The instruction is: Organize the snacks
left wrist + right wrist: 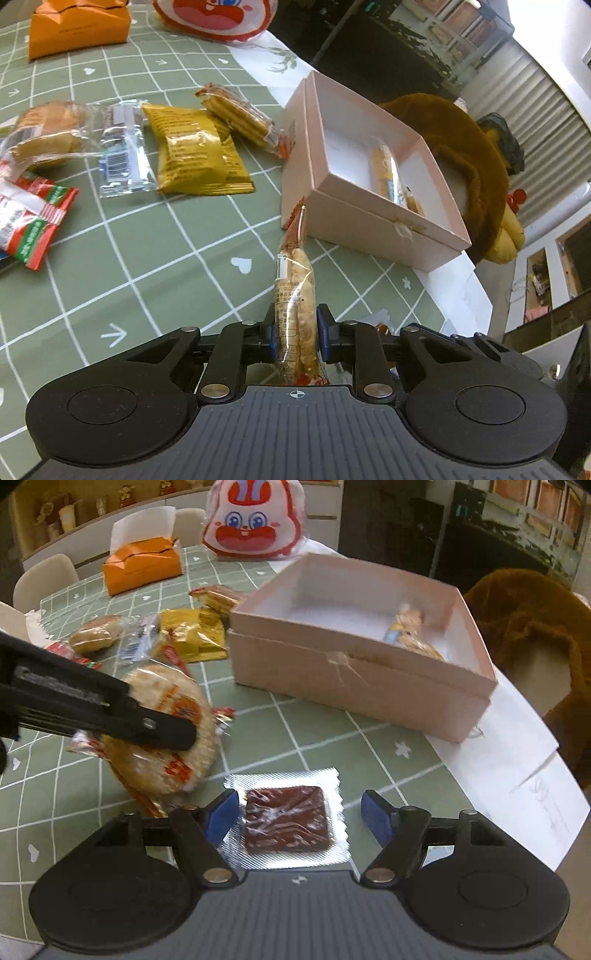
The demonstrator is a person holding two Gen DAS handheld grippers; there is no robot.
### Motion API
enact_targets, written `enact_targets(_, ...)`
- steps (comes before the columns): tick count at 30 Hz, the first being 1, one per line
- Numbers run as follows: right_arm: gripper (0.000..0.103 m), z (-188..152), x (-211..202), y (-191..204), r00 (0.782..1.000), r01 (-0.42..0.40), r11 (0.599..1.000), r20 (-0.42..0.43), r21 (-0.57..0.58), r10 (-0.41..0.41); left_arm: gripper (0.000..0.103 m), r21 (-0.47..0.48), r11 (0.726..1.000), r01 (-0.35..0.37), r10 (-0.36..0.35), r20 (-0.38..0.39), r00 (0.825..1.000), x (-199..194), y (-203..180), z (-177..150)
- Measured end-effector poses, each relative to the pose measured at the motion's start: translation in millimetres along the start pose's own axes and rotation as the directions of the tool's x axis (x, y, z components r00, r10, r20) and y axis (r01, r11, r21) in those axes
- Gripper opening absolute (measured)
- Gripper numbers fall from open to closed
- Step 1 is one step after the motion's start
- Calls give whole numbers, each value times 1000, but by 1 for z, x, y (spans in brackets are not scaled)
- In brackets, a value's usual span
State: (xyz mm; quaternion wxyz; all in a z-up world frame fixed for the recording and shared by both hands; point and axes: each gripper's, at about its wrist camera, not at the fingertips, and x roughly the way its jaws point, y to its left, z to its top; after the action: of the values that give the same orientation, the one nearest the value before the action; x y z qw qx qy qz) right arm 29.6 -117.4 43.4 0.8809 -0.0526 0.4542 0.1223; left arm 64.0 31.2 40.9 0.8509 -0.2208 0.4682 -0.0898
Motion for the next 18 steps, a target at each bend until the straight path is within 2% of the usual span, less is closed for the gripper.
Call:
enact_targets(6, 84, 1, 3, -1, 1000, -6, 999, -5, 32, 6, 24, -17, 999, -32, 32, 9, 999, -10, 8, -5)
enact_targets(18, 86, 5, 10, 11, 1000, -8, 1000, 24, 4, 8, 24, -43, 998, -53, 53, 7, 999, -18, 18, -7)
